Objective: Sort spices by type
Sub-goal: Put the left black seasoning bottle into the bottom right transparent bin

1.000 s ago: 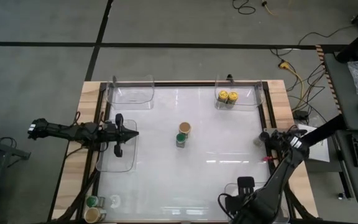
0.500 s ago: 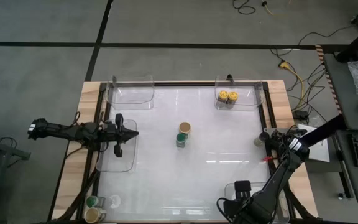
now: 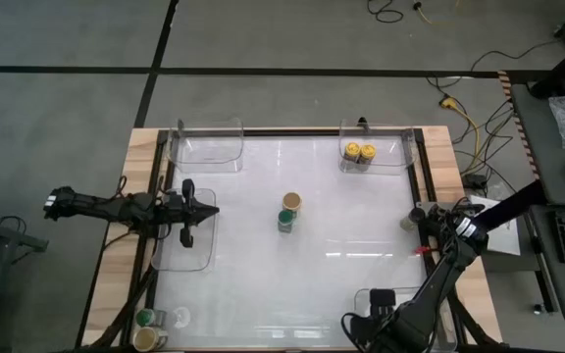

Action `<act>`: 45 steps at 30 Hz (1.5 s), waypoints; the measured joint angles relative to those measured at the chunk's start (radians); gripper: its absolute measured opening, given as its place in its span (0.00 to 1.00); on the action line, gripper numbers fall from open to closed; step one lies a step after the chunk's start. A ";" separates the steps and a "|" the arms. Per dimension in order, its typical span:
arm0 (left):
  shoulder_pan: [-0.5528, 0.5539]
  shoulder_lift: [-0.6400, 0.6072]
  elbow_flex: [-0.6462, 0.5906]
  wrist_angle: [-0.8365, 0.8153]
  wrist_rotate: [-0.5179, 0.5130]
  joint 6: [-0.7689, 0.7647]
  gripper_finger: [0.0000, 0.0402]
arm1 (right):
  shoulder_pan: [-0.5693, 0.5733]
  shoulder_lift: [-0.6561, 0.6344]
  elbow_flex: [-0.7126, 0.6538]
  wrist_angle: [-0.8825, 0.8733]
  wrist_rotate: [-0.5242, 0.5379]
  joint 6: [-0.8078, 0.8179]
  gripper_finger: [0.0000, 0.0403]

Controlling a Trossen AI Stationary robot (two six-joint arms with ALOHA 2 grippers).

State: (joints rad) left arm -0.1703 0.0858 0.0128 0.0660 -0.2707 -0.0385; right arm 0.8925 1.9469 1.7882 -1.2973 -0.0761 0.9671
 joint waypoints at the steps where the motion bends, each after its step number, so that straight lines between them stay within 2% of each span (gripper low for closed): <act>1: 0.000 0.000 0.000 0.000 0.000 0.000 0.00 | 0.001 0.000 0.000 0.010 0.000 0.002 0.49; 30: 0.000 0.000 0.000 0.000 0.000 0.000 0.00 | 0.019 0.000 -0.032 0.047 -0.002 -0.023 0.52; 45: 0.000 0.000 0.000 0.000 0.000 0.000 0.00 | 0.020 0.000 -0.032 0.051 -0.006 -0.033 0.62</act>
State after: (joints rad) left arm -0.1699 0.0856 0.0128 0.0659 -0.2707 -0.0387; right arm 0.9123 1.9465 1.7557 -1.2468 -0.0822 0.9340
